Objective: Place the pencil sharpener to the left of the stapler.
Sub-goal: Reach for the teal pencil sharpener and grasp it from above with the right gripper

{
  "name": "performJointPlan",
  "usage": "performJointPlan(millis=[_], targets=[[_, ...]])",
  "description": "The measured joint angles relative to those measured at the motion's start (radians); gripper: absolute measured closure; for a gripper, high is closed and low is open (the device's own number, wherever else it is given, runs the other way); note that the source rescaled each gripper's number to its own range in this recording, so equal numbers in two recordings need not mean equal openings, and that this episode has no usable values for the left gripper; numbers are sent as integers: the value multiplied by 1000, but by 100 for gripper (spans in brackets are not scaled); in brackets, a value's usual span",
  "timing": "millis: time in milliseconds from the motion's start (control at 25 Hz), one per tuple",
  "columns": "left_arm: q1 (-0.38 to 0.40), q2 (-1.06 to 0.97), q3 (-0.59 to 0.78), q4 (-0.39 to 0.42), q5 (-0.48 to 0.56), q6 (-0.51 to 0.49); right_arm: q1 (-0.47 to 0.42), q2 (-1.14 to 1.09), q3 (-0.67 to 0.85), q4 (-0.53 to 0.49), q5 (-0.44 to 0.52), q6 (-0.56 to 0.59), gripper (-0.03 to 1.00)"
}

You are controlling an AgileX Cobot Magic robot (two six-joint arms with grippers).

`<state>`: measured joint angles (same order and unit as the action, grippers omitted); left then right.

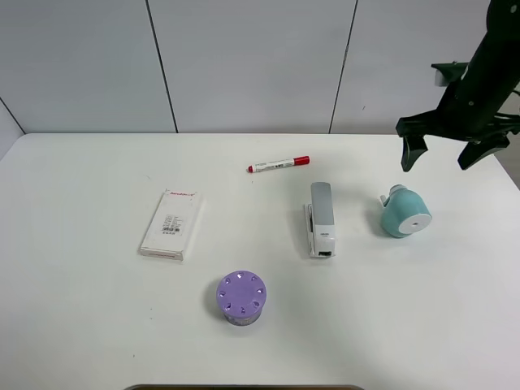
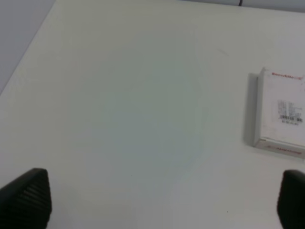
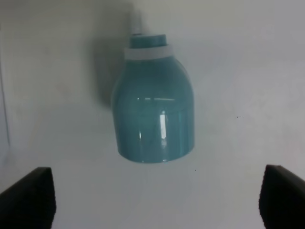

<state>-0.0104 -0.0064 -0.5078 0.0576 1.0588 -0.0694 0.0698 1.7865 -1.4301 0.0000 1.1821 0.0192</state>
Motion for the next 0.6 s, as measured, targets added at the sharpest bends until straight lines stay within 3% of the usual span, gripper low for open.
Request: performJointPlan(millis=[600], targets=[[0, 0, 0, 0, 0, 0, 0, 170, -3, 22, 2, -66, 16]])
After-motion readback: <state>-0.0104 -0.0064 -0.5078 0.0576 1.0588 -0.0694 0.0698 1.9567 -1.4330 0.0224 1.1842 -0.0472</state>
